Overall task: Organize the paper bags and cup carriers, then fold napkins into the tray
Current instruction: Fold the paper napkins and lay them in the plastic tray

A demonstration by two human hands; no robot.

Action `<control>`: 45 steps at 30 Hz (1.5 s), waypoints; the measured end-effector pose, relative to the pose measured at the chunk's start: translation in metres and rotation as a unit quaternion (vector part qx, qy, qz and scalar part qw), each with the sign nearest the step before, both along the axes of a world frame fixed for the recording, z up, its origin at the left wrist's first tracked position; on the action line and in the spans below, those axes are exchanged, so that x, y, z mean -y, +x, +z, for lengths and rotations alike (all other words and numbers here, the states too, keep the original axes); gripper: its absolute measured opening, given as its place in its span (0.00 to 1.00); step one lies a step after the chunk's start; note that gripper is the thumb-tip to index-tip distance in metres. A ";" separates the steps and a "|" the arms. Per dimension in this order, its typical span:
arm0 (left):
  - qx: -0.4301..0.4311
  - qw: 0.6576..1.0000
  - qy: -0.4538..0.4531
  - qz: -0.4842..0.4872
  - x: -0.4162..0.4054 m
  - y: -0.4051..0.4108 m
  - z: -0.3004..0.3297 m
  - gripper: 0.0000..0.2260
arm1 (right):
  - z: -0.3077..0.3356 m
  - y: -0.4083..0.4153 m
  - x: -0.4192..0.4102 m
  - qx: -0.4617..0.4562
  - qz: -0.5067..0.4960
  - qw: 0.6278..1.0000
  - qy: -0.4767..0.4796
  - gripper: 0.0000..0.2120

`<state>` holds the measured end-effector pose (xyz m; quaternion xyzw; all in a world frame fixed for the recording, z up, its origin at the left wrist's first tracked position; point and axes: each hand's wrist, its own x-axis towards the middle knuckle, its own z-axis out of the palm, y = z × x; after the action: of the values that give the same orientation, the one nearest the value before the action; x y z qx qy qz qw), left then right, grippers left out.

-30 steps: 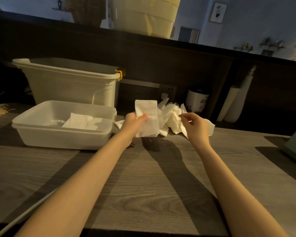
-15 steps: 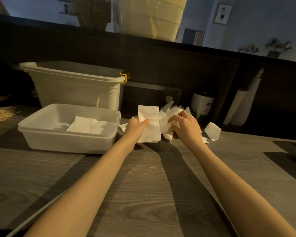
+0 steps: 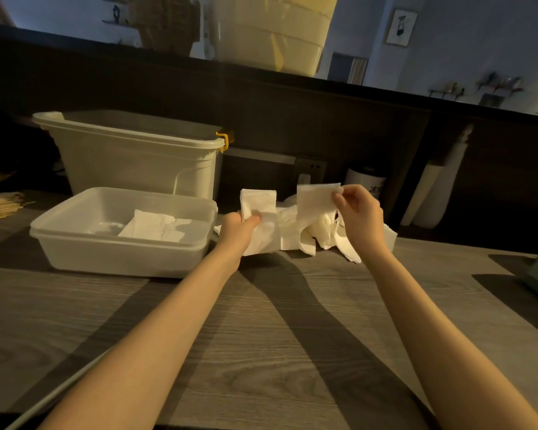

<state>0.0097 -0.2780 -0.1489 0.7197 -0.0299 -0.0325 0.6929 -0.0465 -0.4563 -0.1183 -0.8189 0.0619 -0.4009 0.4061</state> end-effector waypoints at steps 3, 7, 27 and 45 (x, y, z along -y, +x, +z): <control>0.000 1.000 0.001 0.000 0.002 -0.003 0.002 0.16 | 0.005 -0.013 -0.006 0.014 0.069 0.994 0.086 0.04; -0.021 0.999 -0.025 -0.043 0.005 -0.010 0.003 0.17 | -0.002 -0.021 -0.012 -0.012 0.105 0.980 0.171 0.05; -0.106 0.948 -0.139 -0.266 0.023 -0.038 0.006 0.21 | -0.025 -0.019 -0.018 -0.079 0.019 0.991 0.104 0.13; -0.093 0.961 -0.117 -0.231 0.022 -0.037 0.004 0.13 | -0.024 -0.023 -0.015 0.002 -0.036 0.996 0.085 0.09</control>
<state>-0.0275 -0.3003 -0.1449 0.6005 -0.1345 -0.2549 0.7459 -0.0695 -0.4412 -0.1422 -0.7776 0.1250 -0.4103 0.4598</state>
